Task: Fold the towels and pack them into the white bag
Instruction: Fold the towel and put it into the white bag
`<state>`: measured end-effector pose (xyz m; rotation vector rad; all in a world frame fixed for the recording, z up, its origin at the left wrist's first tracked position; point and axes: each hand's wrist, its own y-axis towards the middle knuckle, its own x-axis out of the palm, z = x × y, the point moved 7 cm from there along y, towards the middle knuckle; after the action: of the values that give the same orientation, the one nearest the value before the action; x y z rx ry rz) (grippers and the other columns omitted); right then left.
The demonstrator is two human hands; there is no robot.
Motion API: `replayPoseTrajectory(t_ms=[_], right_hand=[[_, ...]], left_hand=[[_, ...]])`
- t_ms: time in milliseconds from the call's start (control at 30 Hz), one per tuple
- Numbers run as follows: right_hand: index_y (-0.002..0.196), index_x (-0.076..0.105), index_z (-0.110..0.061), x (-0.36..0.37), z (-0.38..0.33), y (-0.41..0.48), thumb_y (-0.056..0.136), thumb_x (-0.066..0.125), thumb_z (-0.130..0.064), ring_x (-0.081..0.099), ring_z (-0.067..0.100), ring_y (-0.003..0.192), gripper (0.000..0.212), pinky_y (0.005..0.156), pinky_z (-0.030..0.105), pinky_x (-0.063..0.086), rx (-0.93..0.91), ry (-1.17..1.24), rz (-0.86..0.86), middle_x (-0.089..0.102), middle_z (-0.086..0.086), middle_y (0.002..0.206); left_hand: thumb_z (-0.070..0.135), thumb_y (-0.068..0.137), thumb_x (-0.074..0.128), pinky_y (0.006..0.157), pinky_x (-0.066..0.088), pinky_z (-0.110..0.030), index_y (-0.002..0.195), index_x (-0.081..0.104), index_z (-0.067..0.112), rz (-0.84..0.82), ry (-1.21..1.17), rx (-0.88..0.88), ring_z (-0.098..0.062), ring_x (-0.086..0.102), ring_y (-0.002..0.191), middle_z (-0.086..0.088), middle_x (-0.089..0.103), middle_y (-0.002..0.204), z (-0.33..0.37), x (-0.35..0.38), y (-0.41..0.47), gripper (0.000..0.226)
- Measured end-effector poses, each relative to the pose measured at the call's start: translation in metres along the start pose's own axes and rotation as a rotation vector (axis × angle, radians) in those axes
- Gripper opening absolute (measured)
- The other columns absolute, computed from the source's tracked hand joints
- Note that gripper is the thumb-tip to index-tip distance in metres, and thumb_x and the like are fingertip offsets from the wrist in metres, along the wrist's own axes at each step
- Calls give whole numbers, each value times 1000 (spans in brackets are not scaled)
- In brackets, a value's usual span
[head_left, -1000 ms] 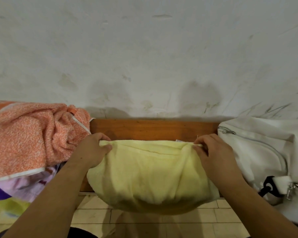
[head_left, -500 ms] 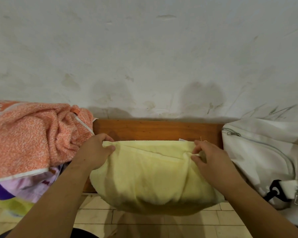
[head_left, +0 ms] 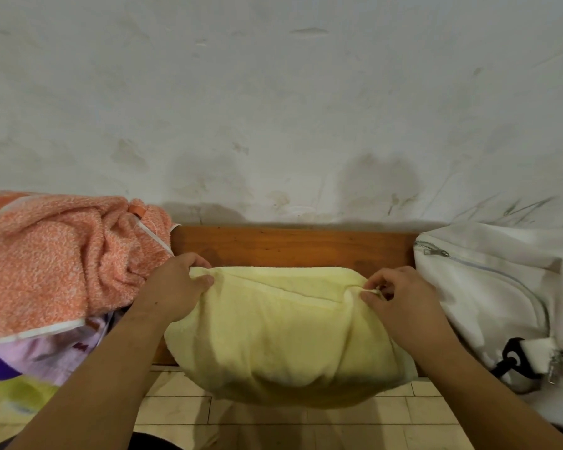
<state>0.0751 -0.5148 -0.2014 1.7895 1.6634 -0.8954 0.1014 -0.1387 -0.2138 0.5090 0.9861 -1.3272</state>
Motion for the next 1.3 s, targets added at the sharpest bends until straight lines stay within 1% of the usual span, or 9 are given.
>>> replayPoseTrajectory(t_ms=[133,233,367,433,500,700,833,1033,1300], right_hand=[[67,70,-26,-9,-8,0,81,81,-3,62,-1,86,28,76,3,44,-77,137,82,64,-13,95],[64,68,-29,-5,-9,-1,79,80,-1,63,1,84,34,79,10,49,-108,108,57,67,-14,90],[102,67,-33,1,-4,2,87,78,-18,59,2,87,24,73,9,42,-40,48,-16,64,-14,95],[132,59,-33,5,-1,5,89,75,-26,55,6,91,47,84,18,43,-20,-18,-68,57,-10,105],[140,55,-30,9,3,5,92,71,-33,51,10,99,50,94,24,41,15,-87,-119,47,-4,115],[102,62,-28,4,1,3,90,74,-29,51,3,89,16,78,18,39,30,-13,-29,46,-4,111],[100,63,-26,0,3,4,89,75,-30,51,-2,84,17,69,6,32,32,-11,62,48,-7,101],[94,62,-28,-6,0,3,89,76,-24,53,0,77,16,64,5,35,0,-13,106,51,-9,94],[92,70,-31,1,-7,5,93,71,-27,53,1,79,5,67,5,37,-103,-175,-85,54,-12,93]], left_hand=[[32,94,67,63,41,-29,99,62,34,-8,-3,2,-7,55,83,10,61,99,1,0,0,7],[31,94,67,67,42,-32,98,62,34,-7,-9,3,-13,56,88,8,61,99,1,0,0,8],[31,94,67,70,42,-32,100,62,33,-8,-20,2,-16,56,90,7,61,99,0,1,-1,8],[30,94,68,69,41,-32,100,63,33,-7,-20,2,-16,57,91,7,61,99,1,1,-1,8],[30,94,68,66,40,-31,99,63,33,-6,-16,2,-16,57,89,7,61,98,1,1,-1,7],[29,93,68,70,43,-32,98,64,33,-9,-43,1,-16,58,91,8,62,98,0,0,-2,8],[29,93,68,71,44,-33,96,63,34,-15,-48,-1,-15,58,92,9,62,99,1,0,-2,8],[29,93,69,70,41,-31,102,63,32,1,-46,8,-12,56,91,12,61,99,3,-4,-6,12],[25,91,71,60,39,-29,90,56,25,51,-7,43,-11,55,79,4,62,88,6,-13,-12,15]])
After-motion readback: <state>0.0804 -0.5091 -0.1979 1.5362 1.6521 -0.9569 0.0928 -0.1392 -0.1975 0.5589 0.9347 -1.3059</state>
